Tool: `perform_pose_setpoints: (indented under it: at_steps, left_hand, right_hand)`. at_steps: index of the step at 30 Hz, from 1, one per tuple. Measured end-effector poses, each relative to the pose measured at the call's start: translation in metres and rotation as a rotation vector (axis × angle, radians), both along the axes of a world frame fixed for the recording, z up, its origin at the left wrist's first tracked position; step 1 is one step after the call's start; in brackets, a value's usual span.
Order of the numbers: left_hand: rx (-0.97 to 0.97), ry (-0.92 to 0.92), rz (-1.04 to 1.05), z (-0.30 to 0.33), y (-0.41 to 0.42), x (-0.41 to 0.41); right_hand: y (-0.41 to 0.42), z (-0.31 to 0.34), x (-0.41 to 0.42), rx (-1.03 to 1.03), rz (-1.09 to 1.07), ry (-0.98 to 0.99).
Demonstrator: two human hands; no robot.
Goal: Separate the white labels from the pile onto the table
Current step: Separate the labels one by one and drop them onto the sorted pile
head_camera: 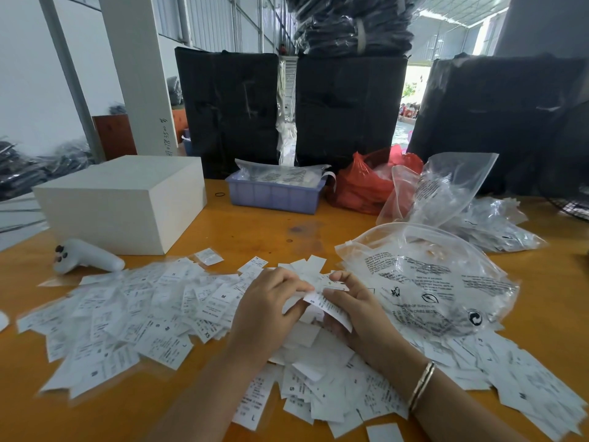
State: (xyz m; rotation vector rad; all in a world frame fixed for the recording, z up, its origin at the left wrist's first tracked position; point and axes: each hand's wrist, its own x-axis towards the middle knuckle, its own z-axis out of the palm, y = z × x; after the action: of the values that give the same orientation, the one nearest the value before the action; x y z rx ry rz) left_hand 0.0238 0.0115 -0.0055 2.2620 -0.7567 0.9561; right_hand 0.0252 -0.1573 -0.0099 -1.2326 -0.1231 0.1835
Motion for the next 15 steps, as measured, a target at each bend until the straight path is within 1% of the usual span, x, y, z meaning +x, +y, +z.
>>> perform_pose_setpoints:
  at_steps: [5, 8, 12, 14, 15]
  left_hand:
    - [0.052, -0.054, -0.007, 0.0014, 0.0004, 0.0005]
    - [0.106, -0.095, -0.011, 0.0033, 0.0004, 0.0007]
    - [0.188, -0.14, -0.005, 0.0034, -0.0007, 0.0008]
    - [0.19, -0.16, 0.0, 0.0032, -0.0021, 0.0005]
    - [0.153, -0.151, 0.004, 0.0029, -0.0027, -0.0001]
  right_hand:
    - [-0.0011, 0.0001, -0.0002, -0.018, -0.09, 0.005]
    - [-0.0012, 0.0, 0.0003, -0.019, -0.1, 0.006]
    - [0.0006, -0.0004, -0.0008, -0.103, -0.089, -0.017]
    - [0.0017, 0.0002, -0.0015, -0.095, -0.081, -0.029]
    - [0.0013, 0.0009, -0.0013, -0.048, -0.076, -0.045]
